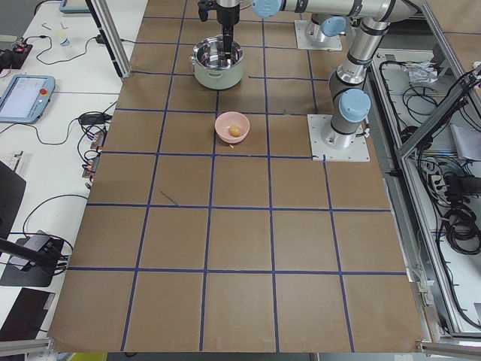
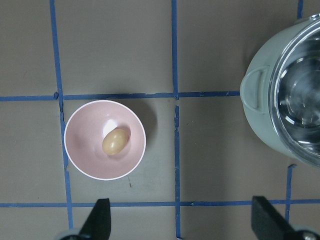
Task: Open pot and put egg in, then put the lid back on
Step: 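Move the held lid farther from the pot with the right gripper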
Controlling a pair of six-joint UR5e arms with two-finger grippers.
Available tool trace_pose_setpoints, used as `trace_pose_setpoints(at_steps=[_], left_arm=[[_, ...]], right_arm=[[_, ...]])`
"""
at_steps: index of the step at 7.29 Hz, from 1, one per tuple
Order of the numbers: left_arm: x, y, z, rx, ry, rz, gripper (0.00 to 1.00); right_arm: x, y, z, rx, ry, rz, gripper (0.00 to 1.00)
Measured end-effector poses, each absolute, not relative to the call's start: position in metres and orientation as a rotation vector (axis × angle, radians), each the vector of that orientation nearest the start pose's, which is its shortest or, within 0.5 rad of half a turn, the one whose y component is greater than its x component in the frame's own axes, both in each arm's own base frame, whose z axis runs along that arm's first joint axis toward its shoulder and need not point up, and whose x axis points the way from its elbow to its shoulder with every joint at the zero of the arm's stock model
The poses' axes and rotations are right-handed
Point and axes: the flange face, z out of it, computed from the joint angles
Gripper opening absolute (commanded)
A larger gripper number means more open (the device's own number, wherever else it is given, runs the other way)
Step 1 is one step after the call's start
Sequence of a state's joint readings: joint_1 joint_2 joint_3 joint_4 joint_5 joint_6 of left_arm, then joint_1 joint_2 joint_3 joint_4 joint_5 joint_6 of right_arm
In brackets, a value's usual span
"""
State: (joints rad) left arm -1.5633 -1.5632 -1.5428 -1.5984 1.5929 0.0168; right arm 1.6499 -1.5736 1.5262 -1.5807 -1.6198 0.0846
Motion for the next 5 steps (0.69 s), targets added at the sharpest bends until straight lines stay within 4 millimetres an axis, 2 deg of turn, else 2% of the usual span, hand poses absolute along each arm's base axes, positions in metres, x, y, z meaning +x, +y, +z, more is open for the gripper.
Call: trace_pose_setpoints(at_steps=[2, 5], left_arm=[[-0.127, -0.49, 0.503, 0.014, 3.12, -0.013, 0.99], [-0.127, -0.49, 0.503, 0.013, 3.12, -0.014, 0.99]], right_arm=[[0.147, -0.482, 0.516, -0.028, 3.217, -0.083, 0.3], [0.099, -0.487, 0.513, -0.135, 3.214, -0.047, 0.31]])
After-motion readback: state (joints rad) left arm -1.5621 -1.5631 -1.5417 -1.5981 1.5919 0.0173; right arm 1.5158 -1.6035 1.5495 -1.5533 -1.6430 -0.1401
